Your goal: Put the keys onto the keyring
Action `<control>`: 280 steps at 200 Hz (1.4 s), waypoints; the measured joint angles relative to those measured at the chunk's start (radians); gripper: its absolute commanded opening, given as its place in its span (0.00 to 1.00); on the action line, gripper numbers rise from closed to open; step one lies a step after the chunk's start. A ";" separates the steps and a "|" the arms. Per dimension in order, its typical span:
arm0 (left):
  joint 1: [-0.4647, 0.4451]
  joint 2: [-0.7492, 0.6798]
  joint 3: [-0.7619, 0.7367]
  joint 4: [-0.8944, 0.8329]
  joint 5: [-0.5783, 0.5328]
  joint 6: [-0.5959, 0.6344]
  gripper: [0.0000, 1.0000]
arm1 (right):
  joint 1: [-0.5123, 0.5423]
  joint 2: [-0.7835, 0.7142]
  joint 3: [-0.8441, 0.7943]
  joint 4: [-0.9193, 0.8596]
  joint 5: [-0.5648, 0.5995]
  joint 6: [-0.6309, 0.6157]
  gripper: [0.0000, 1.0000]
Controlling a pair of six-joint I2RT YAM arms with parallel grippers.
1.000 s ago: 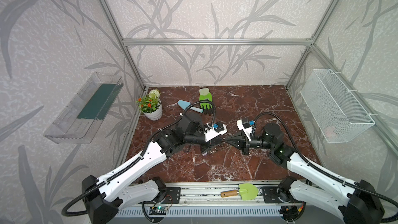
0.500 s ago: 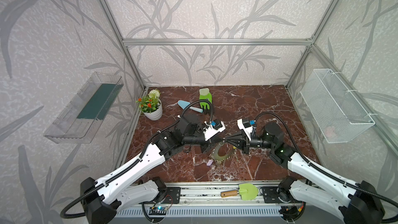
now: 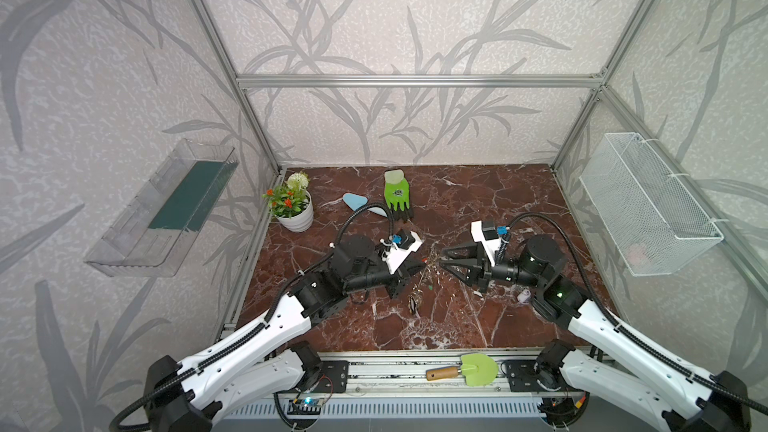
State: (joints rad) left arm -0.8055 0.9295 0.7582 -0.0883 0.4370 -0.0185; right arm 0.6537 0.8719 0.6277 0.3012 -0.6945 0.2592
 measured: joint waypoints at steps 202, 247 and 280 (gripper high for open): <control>-0.060 -0.037 -0.334 0.574 -0.205 0.000 0.00 | -0.020 0.025 -0.002 -0.073 0.192 0.033 0.77; -0.060 0.049 -0.333 0.648 -0.278 -0.018 0.00 | -0.042 -0.087 -0.053 -0.093 0.316 0.053 0.86; -0.060 0.066 -0.333 0.670 -0.314 -0.039 0.00 | -0.045 -0.121 -0.102 -0.150 0.401 0.078 0.91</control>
State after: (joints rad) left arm -0.8650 0.9955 0.4252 0.5816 0.1230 -0.0578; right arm 0.6083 0.7513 0.5255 0.1516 -0.2935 0.3370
